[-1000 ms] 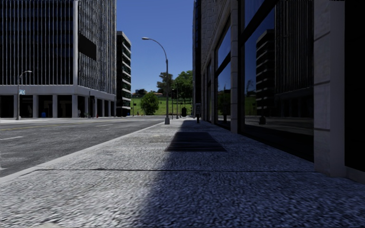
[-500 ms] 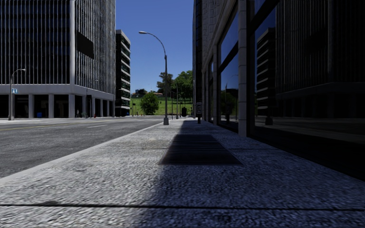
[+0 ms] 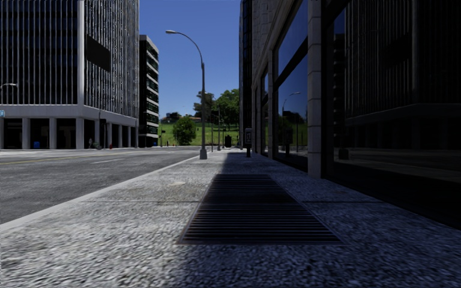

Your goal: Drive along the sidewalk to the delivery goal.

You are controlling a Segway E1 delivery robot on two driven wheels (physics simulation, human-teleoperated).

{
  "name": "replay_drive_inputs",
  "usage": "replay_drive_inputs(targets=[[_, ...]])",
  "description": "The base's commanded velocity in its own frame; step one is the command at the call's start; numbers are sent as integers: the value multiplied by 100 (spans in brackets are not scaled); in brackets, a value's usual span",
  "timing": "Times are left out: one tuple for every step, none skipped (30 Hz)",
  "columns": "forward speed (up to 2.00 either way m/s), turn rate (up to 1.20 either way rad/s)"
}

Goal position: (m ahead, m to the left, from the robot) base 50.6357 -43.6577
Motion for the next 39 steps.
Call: replay_drive_inputs(targets=[[200, 0], [200, 0], [200, 0], [200, 0], [200, 0], [200, 0], [200, 0], [200, 0], [200, 0], [200, 0], [200, 0], [200, 0], [200, 0], [200, 0], [200, 0], [200, 0], [200, 0], [200, 0], [200, 0], [200, 0], [200, 0], [200, 0], [200, 0], [200, 0], [200, 0], [200, 0], [200, 0], [200, 0], [200, 0], [200, 0], [200, 0], [200, 0], [200, 0], [200, 0], [200, 0], [200, 0], [200, 0], [200, 0], [200, 0]])
